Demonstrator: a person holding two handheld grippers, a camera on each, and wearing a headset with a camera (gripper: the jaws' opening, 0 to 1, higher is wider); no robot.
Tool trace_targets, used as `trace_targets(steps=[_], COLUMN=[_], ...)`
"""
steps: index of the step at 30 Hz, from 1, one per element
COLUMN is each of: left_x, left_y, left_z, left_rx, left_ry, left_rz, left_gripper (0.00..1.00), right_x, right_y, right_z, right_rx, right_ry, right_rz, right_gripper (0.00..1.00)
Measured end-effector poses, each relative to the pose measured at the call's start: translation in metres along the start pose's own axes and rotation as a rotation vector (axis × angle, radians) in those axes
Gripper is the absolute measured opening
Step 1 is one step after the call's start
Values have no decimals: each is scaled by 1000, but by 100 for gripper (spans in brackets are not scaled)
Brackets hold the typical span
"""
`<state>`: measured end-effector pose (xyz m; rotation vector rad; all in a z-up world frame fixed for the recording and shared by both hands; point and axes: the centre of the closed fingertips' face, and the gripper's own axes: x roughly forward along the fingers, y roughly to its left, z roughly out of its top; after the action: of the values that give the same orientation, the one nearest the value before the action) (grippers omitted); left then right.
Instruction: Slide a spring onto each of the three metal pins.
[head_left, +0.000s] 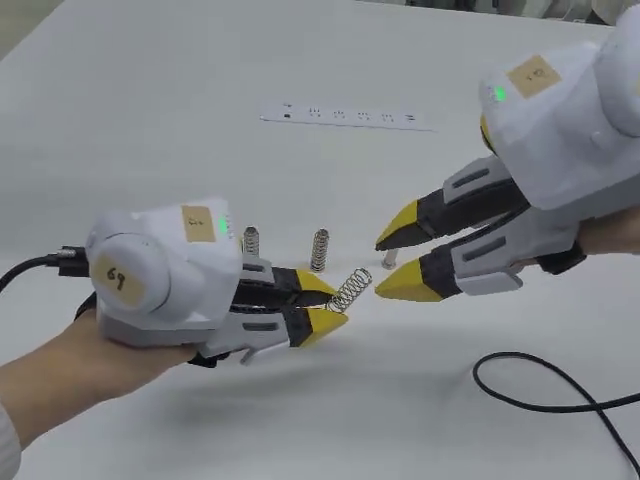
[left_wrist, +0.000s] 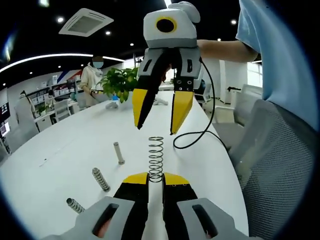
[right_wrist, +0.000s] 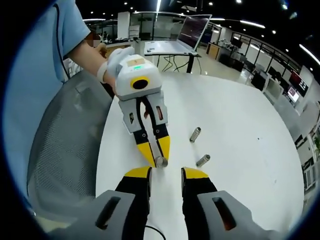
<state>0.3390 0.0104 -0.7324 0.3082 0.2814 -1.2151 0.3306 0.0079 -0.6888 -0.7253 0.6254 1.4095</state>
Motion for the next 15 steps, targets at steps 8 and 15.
trace_targets(steps=[8,15], left_x=[-7,-11], left_y=[1,-5], left_z=[-2,-6], left_rx=[15,35], left_ry=[22,50], left_rz=[5,-13], left_gripper=[2,2], right_x=[8,15], right_y=[8,13], right_z=[3,6], right_rx=[-60,-102], right_ry=[23,43], right_rz=[47,77], right_gripper=[19,17])
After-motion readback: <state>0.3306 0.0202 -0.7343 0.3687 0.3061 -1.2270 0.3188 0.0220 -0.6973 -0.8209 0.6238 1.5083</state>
